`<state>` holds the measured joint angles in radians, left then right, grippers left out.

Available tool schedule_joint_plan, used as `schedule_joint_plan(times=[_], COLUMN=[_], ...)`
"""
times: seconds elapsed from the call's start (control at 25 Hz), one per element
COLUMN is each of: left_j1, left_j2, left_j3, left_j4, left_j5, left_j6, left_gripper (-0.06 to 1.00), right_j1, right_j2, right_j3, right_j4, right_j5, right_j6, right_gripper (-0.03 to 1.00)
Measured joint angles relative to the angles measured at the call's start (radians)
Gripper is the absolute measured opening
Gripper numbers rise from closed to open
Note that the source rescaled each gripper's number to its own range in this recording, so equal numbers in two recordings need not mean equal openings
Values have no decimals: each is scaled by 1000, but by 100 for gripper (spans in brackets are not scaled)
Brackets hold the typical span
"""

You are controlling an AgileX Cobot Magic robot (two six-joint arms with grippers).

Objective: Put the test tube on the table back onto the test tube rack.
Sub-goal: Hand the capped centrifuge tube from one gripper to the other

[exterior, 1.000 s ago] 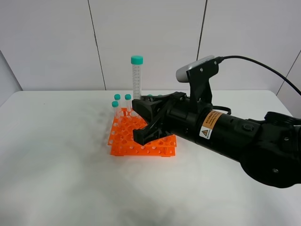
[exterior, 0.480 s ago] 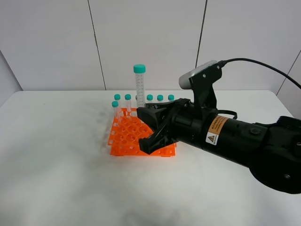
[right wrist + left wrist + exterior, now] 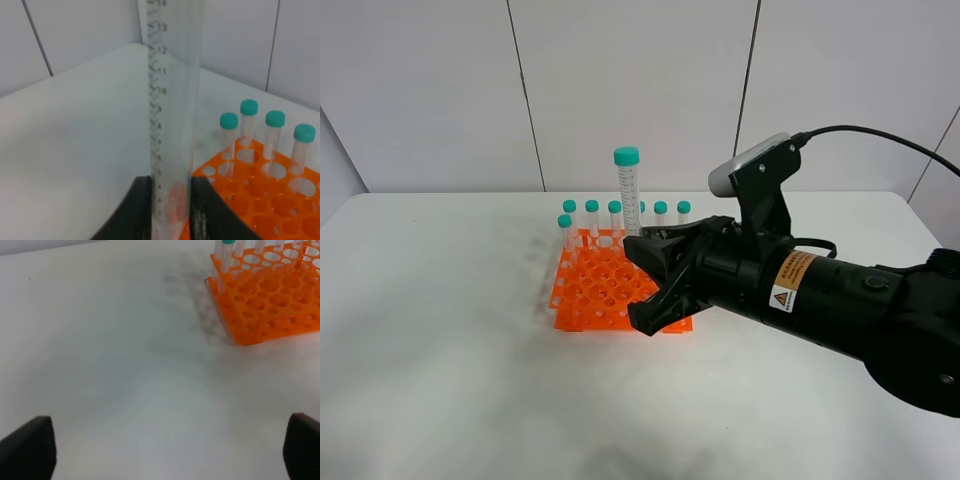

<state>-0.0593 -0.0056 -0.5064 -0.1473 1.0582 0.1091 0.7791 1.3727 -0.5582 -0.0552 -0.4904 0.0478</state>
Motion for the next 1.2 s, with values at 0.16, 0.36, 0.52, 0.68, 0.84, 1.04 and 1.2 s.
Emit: schedule_joint_plan(times=[0.16,0.36,0.52,0.68,0.84,1.04,1.2], left_j1=[-1,-106,-276,-423,-471,-472,-474], left_j2=[0,24,73,152,264,422,573], left_j3=[-1,-1,-1,-21,-68,-95,-97], left_j4=[-10,-108,-122,-86,-91,-143,-168], left_j5=[0,-8,-28,-76,-180,-494,-664], left_j6=[0,14,50,80,83,100,130], left_gripper=[99,98,98,98,98,98,98], right_j1=[0,0,0,0,0,0,0], right_j2=[0,0,0,0,0,0,0], right_j3=[0,0,0,0,0,0,0], right_j4=[0,0,0,0,0,0,0], right_j5=[0,4,31,38,38,37,35], right_j6=[-2,-2,-2,-3,-3,-4,-5], right_gripper=[0,0,0,0,0,0,0])
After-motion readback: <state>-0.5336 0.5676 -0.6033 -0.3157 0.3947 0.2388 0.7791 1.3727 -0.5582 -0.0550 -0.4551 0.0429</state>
